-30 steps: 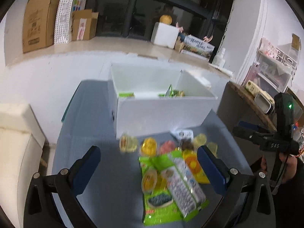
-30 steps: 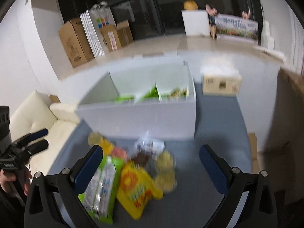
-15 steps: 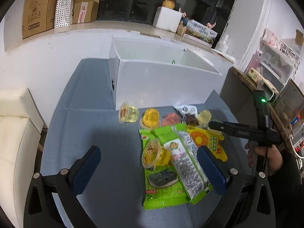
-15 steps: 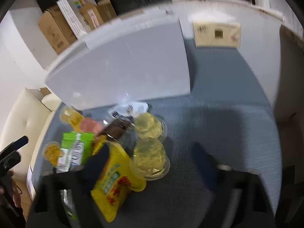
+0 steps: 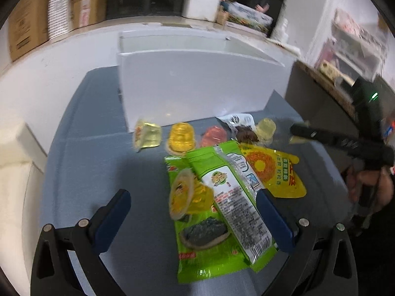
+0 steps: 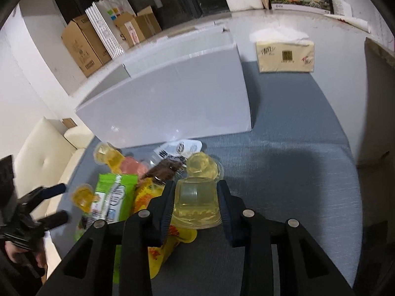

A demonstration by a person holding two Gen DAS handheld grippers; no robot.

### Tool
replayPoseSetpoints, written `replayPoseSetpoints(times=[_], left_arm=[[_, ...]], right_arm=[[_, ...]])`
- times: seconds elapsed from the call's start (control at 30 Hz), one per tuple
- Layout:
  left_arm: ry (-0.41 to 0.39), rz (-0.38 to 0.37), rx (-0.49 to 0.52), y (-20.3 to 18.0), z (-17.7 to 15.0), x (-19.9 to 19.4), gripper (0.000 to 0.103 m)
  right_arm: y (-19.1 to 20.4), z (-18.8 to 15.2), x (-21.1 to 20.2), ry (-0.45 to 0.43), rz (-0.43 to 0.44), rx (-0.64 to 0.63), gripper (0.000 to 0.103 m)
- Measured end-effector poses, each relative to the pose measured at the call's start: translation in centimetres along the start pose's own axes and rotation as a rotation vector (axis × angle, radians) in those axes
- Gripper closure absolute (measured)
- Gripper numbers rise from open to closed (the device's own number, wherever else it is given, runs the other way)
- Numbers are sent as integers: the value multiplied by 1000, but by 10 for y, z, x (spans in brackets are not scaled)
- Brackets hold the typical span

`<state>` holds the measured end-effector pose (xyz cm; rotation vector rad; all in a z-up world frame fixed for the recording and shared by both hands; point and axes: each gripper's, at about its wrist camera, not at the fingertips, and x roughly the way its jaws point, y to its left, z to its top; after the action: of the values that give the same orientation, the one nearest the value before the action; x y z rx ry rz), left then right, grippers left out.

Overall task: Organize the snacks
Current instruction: 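Grasp a yellow jelly cup with the left gripper while the right gripper grasps a clear jelly cup, then drop both jelly cups into the white box and open both grippers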

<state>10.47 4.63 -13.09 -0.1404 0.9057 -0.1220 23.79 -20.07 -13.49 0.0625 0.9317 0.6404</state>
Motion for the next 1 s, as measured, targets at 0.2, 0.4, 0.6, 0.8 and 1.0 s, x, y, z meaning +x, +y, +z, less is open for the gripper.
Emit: replayPoseSetpoints(times=[0.2,0.4,0.6,0.8,1.0], left_arm=[[38,-29,-11,5,0,23,1],[20,-93,-46,21,-3,21,51],[9,-106,-36,25,-3,12,63],[-62,-119,-45,25,5,-13,65],[-159,-137,-15,19,37,-45,65]], right_arm=[[5,-3,-25,-42,11,4,66],[1,-6,-28,-38,14,27,66],[8,-7,-26,-29,28,16,66],[21,-1,-32,-48,45,-13,66],[39,22,-39,-84,63,-71,66]])
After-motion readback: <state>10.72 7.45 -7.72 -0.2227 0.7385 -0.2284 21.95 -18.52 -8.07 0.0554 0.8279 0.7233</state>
